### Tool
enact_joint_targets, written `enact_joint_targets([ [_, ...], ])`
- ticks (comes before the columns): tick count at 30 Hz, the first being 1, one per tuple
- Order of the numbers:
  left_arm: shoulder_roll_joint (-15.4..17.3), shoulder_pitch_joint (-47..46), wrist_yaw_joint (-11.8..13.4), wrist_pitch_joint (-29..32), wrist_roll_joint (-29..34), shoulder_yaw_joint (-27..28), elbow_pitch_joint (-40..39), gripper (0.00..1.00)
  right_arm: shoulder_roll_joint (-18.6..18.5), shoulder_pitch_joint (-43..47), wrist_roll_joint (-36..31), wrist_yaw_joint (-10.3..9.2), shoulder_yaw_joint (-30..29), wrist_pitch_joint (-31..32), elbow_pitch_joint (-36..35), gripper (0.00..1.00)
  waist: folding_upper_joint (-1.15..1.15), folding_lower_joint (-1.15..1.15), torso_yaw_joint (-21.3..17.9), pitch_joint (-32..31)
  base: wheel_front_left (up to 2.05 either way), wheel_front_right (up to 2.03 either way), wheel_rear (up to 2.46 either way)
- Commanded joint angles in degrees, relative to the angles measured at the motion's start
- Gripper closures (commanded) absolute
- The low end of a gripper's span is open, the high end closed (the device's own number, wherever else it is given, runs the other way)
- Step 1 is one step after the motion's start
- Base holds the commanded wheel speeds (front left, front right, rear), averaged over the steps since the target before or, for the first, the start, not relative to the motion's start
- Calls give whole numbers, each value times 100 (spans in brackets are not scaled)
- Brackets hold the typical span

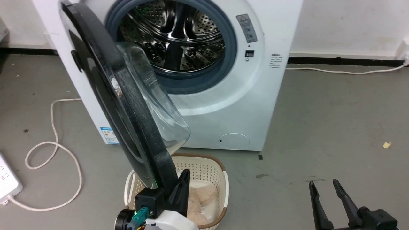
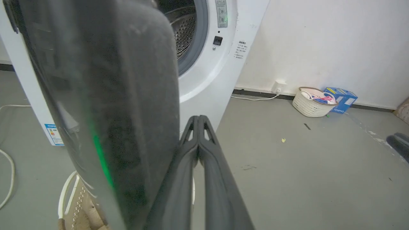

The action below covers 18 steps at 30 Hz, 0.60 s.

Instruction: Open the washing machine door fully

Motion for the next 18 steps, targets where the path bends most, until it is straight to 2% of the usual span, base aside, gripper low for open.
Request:
enact_joint_targets([
  [1,34,21,33,-64,-15,61,62,100,24,-37,28,3,-9,-23,0,0,0,0,86,5,0,0,0],
  [7,140,42,-27,-157,-15,57,151,100,24,19,56,3,5,-5,32,0,0,0,553,-26,0,0,0],
  [18,316,118,52,-117,-51,155,-110,100,24,26,139,3,-2,-57,139,0,0,0,1903,-53,0,0,0],
])
